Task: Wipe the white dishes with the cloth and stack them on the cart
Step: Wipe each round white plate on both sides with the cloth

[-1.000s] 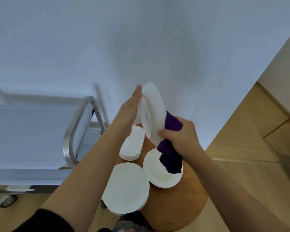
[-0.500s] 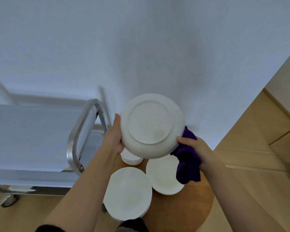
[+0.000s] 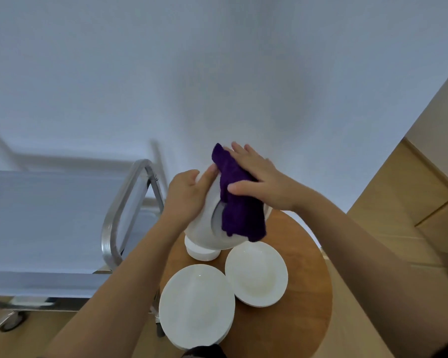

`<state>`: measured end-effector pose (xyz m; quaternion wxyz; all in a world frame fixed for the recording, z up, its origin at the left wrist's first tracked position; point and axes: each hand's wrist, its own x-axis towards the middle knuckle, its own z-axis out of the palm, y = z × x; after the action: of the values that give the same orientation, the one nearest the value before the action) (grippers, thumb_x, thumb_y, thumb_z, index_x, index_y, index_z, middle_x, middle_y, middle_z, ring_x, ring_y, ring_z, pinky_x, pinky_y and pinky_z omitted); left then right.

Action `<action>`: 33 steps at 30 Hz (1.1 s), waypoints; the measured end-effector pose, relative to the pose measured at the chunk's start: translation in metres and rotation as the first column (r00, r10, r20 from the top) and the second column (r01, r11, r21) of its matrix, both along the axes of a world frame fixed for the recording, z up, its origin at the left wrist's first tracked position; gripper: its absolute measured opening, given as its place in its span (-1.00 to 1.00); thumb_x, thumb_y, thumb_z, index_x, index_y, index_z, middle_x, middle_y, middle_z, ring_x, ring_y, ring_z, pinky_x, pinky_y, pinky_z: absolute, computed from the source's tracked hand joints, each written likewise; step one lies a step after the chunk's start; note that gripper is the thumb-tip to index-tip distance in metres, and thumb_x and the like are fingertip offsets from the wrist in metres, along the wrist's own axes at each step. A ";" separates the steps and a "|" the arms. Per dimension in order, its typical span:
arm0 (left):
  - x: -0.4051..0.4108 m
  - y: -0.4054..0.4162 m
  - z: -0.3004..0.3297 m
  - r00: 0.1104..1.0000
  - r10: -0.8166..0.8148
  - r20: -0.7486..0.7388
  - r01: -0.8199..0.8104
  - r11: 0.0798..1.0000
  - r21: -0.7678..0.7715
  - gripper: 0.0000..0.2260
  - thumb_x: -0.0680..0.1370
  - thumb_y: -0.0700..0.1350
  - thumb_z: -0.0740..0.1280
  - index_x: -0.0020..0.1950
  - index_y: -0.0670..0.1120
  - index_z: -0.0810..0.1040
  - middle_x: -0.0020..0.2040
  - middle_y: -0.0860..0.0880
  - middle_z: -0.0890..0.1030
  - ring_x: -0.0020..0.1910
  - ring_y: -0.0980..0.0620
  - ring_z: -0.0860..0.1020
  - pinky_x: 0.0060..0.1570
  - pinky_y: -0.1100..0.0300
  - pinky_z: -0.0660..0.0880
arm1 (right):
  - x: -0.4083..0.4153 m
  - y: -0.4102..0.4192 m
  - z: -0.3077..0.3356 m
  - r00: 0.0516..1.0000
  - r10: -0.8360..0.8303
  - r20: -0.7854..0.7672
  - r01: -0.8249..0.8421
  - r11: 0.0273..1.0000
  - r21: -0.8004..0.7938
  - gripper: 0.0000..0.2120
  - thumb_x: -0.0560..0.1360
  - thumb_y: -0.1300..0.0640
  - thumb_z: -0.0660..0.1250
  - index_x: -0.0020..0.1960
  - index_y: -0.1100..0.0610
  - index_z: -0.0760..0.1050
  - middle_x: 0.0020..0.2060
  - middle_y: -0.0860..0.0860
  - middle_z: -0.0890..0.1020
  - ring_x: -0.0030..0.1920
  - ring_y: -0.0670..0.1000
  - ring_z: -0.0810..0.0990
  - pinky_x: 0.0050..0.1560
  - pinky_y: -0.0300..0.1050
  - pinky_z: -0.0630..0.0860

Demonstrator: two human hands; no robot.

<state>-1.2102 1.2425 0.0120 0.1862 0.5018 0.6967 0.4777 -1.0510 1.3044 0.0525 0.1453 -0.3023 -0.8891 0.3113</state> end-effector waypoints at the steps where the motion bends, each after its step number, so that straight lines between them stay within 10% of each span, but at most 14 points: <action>1: -0.002 -0.003 0.003 0.999 -0.029 -0.045 0.029 1.000 -0.006 -0.54 0.56 0.18 0.19 -0.33 -0.17 0.41 -0.40 -0.14 0.36 -0.41 0.00 0.31 -0.35 0.12 0.28 | 0.003 0.001 0.003 0.999 0.022 0.026 -0.022 0.999 0.027 -0.22 0.35 -0.28 0.24 0.50 -0.15 0.06 0.51 -0.07 0.10 0.50 -0.01 -0.01 0.47 0.11 -0.01; 4: -0.001 -0.009 0.009 0.991 -0.080 -0.105 0.078 0.997 -0.017 -0.55 0.57 0.14 0.21 -0.35 -0.18 0.40 -0.41 -0.11 0.38 -0.41 0.01 0.32 -0.33 0.10 0.29 | 0.003 -0.005 0.005 0.999 0.013 -0.047 -0.007 0.991 0.131 -0.42 0.26 -0.30 0.37 0.19 -0.09 0.38 0.08 -0.09 0.52 0.08 -0.05 0.47 0.15 0.01 0.47; 8: 0.007 -0.016 0.014 0.998 -0.065 -0.023 0.065 0.998 -0.016 -0.36 0.42 0.32 0.19 -0.28 -0.31 0.46 -0.37 -0.16 0.45 -0.37 -0.02 0.41 -0.32 0.09 0.37 | 0.004 -0.005 0.000 0.974 -0.024 -0.227 0.072 0.976 0.207 -0.53 0.21 -0.28 0.26 0.02 -0.06 0.42 -0.13 -0.13 0.53 -0.10 -0.10 0.50 -0.05 -0.10 0.47; 12: 0.004 -0.022 0.016 0.995 -0.030 0.092 0.028 0.999 0.021 -0.27 0.41 0.37 0.24 -0.12 -0.38 0.51 -0.19 -0.36 0.54 -0.26 -0.21 0.51 -0.17 -0.13 0.52 | 0.019 0.005 -0.007 0.900 -0.072 -0.429 0.099 0.994 0.042 -0.73 0.26 -0.22 0.26 -0.07 -0.18 0.37 -0.24 -0.26 0.53 -0.22 -0.24 0.51 -0.17 -0.36 0.41; 17: 0.006 -0.025 0.012 0.910 0.103 0.403 -0.127 0.991 0.033 -0.43 0.47 0.31 0.22 -0.10 -0.24 0.55 -0.27 -0.09 0.56 -0.34 0.02 0.52 -0.43 0.27 0.49 | 0.027 0.019 -0.033 0.616 -0.457 -0.642 0.345 0.889 -0.302 -0.89 0.47 0.01 0.27 -0.21 -0.06 0.37 -0.42 -0.25 0.54 -0.35 -0.21 0.50 -0.20 -0.23 0.44; 20: 0.010 -0.024 0.008 0.859 0.136 0.493 -0.161 0.987 0.009 -0.49 0.47 0.30 0.24 -0.18 -0.18 0.52 -0.35 -0.03 0.57 -0.40 0.06 0.55 -0.47 0.29 0.49 | 0.028 0.015 -0.043 0.634 -0.559 -0.534 0.383 0.827 -0.411 -0.76 0.58 0.24 0.17 -0.10 -0.10 0.43 -0.33 -0.25 0.63 -0.27 -0.22 0.60 -0.28 -0.33 0.48; 25: 0.014 -0.013 0.000 0.691 0.266 0.672 -0.226 0.963 -0.148 -0.61 0.49 0.31 0.24 -0.31 0.03 0.52 -0.46 0.08 0.60 -0.40 0.06 0.59 -0.30 0.13 0.56 | 0.038 0.020 -0.040 0.749 -0.556 -0.360 0.598 0.802 0.005 -0.80 0.55 0.08 0.11 0.09 -0.04 0.46 -0.05 0.04 0.49 -0.13 0.00 0.41 -0.11 -0.20 0.35; 29: 0.025 -0.013 -0.007 0.619 0.284 0.732 -0.192 0.959 -0.209 -0.63 0.48 0.31 0.27 -0.23 0.02 0.58 -0.41 0.08 0.65 -0.40 0.07 0.63 -0.34 0.15 0.51 | 0.040 0.008 -0.008 0.507 -0.614 -0.604 0.250 0.776 -0.579 -0.69 0.51 0.26 0.19 0.11 -0.02 0.59 -0.05 -0.10 0.67 0.00 -0.02 0.64 -0.05 -0.25 0.56; 33: 0.035 -0.017 -0.005 0.654 0.261 0.710 -0.185 0.965 -0.185 -0.62 0.51 0.29 0.24 -0.22 -0.01 0.55 -0.47 0.15 0.62 -0.50 0.17 0.59 -0.58 0.32 0.44 | 0.027 -0.015 0.006 0.665 -0.551 -0.505 0.246 0.799 -0.549 -0.66 0.42 -0.10 0.26 0.12 -0.01 0.60 0.07 -0.10 0.63 0.11 -0.08 0.57 0.22 0.00 0.43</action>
<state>-1.1749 1.2252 0.0067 0.4113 0.1715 0.6433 0.6226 -1.0241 1.2891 0.0585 0.4353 -0.3935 -0.5992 0.5446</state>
